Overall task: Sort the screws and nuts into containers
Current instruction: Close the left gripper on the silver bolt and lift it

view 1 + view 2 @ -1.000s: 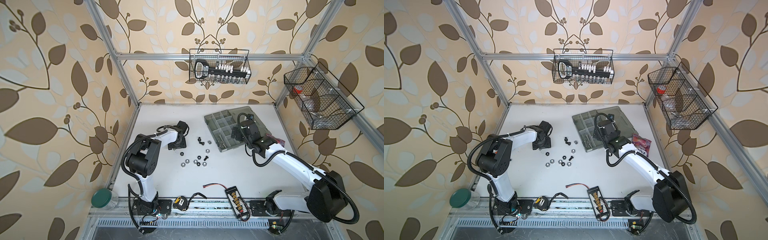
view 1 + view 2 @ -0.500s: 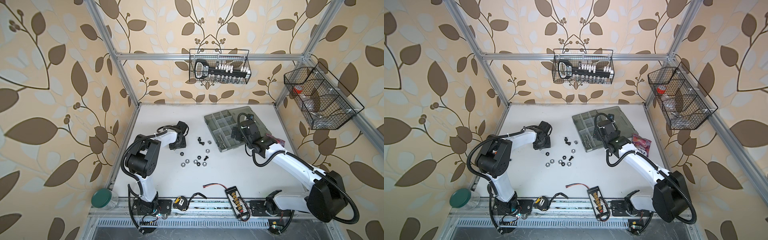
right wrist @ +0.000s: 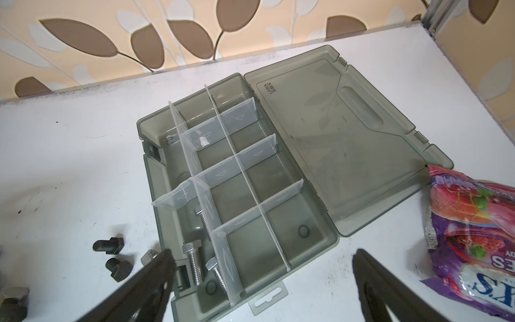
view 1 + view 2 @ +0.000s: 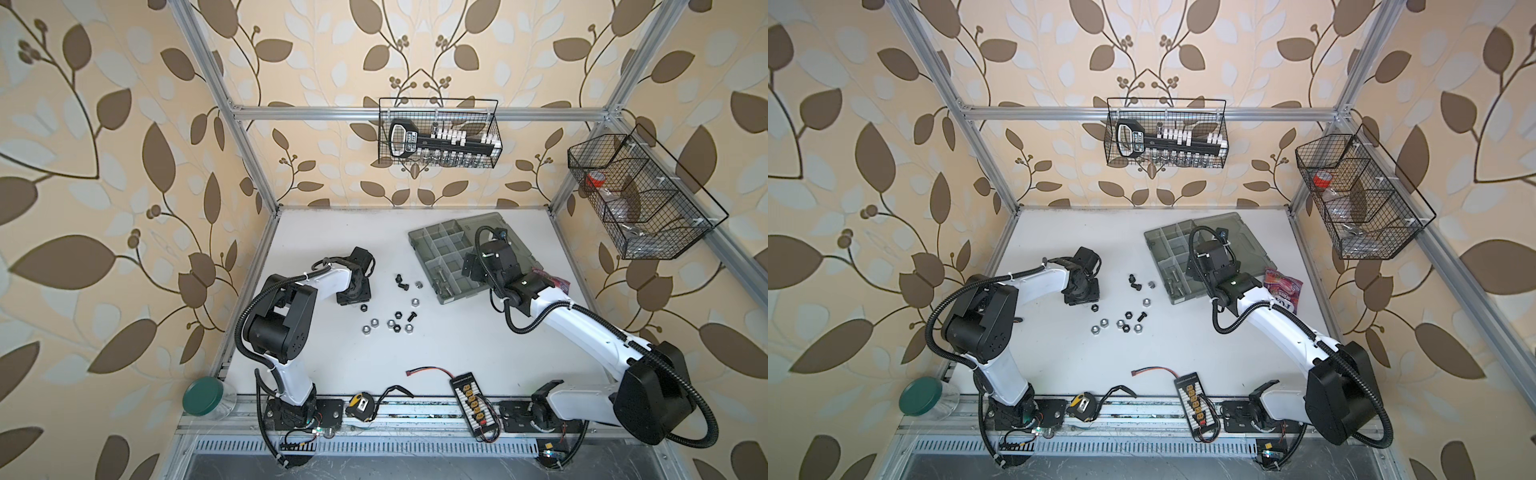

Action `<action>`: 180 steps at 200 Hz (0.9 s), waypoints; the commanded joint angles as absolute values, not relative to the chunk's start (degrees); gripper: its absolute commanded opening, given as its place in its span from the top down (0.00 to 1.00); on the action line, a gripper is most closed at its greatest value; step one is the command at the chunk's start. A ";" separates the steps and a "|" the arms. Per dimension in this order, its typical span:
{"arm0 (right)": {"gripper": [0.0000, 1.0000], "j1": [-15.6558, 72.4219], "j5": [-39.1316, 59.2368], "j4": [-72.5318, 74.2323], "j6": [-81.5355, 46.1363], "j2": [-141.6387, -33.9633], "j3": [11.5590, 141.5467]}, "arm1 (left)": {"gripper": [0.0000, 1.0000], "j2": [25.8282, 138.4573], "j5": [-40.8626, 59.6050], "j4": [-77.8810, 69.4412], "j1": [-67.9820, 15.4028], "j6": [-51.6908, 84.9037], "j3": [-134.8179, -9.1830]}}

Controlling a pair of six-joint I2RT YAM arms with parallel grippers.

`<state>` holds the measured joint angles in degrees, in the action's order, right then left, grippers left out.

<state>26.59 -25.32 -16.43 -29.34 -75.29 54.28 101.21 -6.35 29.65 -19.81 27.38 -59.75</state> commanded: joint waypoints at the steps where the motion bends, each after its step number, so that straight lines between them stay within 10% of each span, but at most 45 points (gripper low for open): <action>1: 0.00 26.55 -24.73 -15.82 -29.64 -74.88 53.35 | 0.58 102.02 -5.51 34.28 -19.95 27.60 -58.57; 180: 0.01 26.59 -25.31 -15.71 -29.53 -73.85 52.82 | 0.80 108.05 -7.30 32.98 -19.95 26.10 -64.49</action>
